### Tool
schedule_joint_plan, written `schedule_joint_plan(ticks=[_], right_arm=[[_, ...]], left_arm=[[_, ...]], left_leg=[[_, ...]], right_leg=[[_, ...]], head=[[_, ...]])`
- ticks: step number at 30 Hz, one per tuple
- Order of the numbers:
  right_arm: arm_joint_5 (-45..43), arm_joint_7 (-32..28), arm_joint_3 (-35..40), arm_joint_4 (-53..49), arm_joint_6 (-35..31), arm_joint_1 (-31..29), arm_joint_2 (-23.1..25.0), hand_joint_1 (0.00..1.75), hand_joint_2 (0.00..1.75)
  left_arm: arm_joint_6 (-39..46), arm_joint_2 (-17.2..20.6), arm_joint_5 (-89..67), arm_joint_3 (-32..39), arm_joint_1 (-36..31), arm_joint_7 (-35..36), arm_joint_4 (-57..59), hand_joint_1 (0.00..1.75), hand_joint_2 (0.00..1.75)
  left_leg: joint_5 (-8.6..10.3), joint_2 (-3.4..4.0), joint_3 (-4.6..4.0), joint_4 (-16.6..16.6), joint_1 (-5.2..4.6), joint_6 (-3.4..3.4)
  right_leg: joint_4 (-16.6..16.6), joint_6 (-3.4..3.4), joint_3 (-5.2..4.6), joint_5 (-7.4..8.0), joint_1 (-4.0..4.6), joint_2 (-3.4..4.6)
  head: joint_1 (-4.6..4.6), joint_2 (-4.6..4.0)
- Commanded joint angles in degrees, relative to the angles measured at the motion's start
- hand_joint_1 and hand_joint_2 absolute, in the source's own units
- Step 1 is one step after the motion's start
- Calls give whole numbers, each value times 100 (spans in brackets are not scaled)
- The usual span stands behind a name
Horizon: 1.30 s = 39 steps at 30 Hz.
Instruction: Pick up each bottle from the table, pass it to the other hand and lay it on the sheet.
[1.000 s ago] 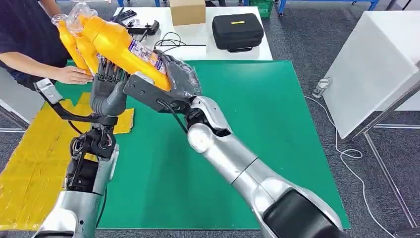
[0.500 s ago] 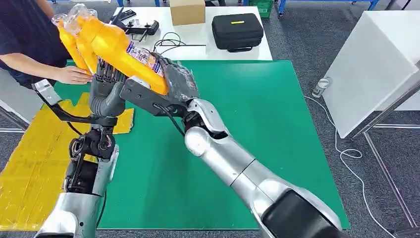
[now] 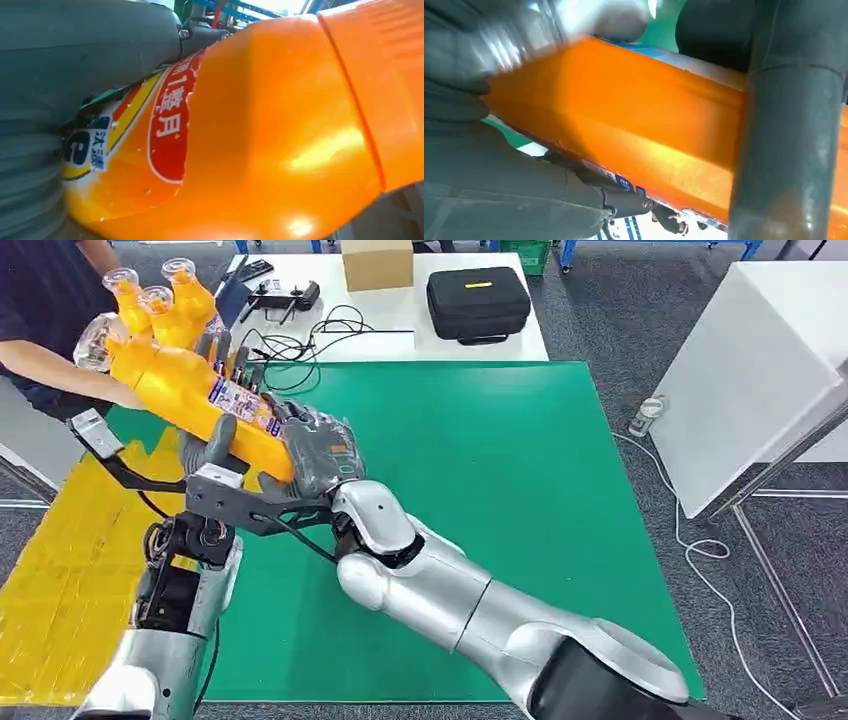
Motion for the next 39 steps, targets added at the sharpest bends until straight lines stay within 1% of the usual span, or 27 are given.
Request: schedule_joint_plan(ticks=[1, 3, 4, 6, 10, 18, 19, 24, 26, 28, 30, 31, 32, 33, 34, 36, 37, 38, 39], right_arm=[[8, -171, 1632, -507, 546, 421, 20, 175, 175], [-12, -159, 1638, -496, 590, 427, 20, 175, 175], [-34, -160, 1635, -469, 612, 419, 20, 175, 175], [-78, -188, 1614, -408, 627, 409, 20, 175, 175], [-110, -209, 1579, -314, 634, 388, 20, 175, 175], [-112, -206, 1576, -301, 637, 386, 20, 175, 175], [-112, -206, 1576, -301, 637, 386, 20, 175, 175], [-160, -213, 1502, -194, 627, 324, 20, 175, 175], [-184, -237, 1439, -81, 556, 275, 20, 175, 175], [-191, -277, 1325, 74, 388, 207, 20, 175, 175], [-369, -445, 1034, 288, 256, 128, 20, 175, 175], [-416, -568, 893, 383, 78, 74, 20, 9, 175], [-610, -742, 608, 516, 33, -15, 20, 0, 175], [-683, -867, 433, 615, 3, -104, 20, 0, 0], [-704, -955, 256, 700, -103, -187, 20, 0, 0], [-634, -1232, -264, 872, -230, -365, 20, 0, 0], [-582, -1332, -468, 949, -202, -431, 20, 0, 0], [-542, -1451, -794, 924, -312, -464, -26, 0, 0], [-396, -1522, -1170, 752, -318, -466, -156, 0, 0]], left_arm=[[130, 111, -67, -370, -583, 118, 501, 0, 175], [172, 129, -55, -350, -467, 85, 366, 0, 175], [235, 123, -30, -307, -348, 76, 174, 175, 175], [338, 134, -66, -281, -188, 59, -70, 175, 175], [409, 142, -84, -241, -57, 76, -248, 175, 175], [411, 155, -83, -233, -42, 76, -250, 175, 175], [411, 155, -83, -233, -42, 76, -250, 175, 175], [556, 216, -141, -132, 181, 112, -602, 175, 175], [759, 286, -368, -123, 258, -3, -728, 175, 175], [1303, 372, -883, -57, 287, -312, -824, 175, 175], [1815, 506, -1299, 131, 283, -466, -788, 175, 175], [2128, 568, -1564, 237, 261, -601, -714, 175, 175], [2612, 662, -2002, 368, 201, -722, -527, 175, 175], [2952, 742, -2315, 485, 137, -796, -336, 175, 175], [3280, 809, -2552, 636, 75, -905, -138, 175, 175], [4041, 1021, -3329, 894, -168, -920, 539, 175, 175], [4107, 1085, -3452, 995, -260, -996, 775, 175, 175], [5044, 1239, -4292, 856, -391, -834, 1148, 175, 175], [5515, 1349, -4789, 889, -523, -869, 1484, 175, 175]], left_leg=[[-2, -13, 7, -4, 7, -5], [-6, -14, 12, -3, 11, -6], [-10, -7, 19, -3, 12, -8], [-3, -4, 5, -3, 7, -4], [-5, -14, 11, -2, 12, -7], [-1, -15, 2, -2, 8, -4], [-5, -19, 13, -2, 10, -7], [-3, -11, 5, -1, 9, -5], [-6, -9, 11, -1, 12, -7], [-7, -11, 13, -1, 11, -8], [-6, -13, 13, 1, 12, -8], [-3, -9, 7, 0, 9, -7], [-5, -6, 12, 1, 12, -8], [-1, -8, 2, 1, 9, -6], [-3, -8, 11, 1, 10, -8], [-2, 5, 1, 4, 6, -7], [0, 8, 3, 1, 3, -6], [-2, 10, 9, 2, 7, -10], [0, 0, 4, 4, 8, -7]], right_leg=[[-8, 2, 14, -4, 7, -17], [-8, 2, 21, -8, 10, -21], [-9, 3, 26, -10, 12, -16], [-7, 1, 11, -3, 7, -9], [-8, 2, 20, -8, 11, -23], [-7, 2, 11, -4, 7, -21], [-8, 4, 24, -9, 10, -28], [-7, 2, 13, -5, 8, -17], [-9, 2, 19, -6, 11, -17], [-6, 3, 21, -9, 11, -22], [-5, 3, 22, -9, 12, -24], [-4, 3, 14, -5, 9, -17], [-4, 3, 19, -5, 11, -15], [-4, 2, 10, -1, 8, -15], [-3, 3, 19, -4, 9, -17], [5, 0, 3, 0, 4, 1], [5, -1, 1, 0, 1, 3], [6, -2, 5, -1, 5, 5], [9, -2, 0, -2, 5, -3]], head=[[0, 0], [-2, 0], [-2, 2], [-2, 2], [-2, 2], [-2, 2], [0, 0], [-2, 0], [-2, 2], [-2, 0], [-2, 2], [-2, 2], [-2, 0], [-2, 2], [4, 2], [-2, 0], [4, 2], [-2, 2], [0, 0]])
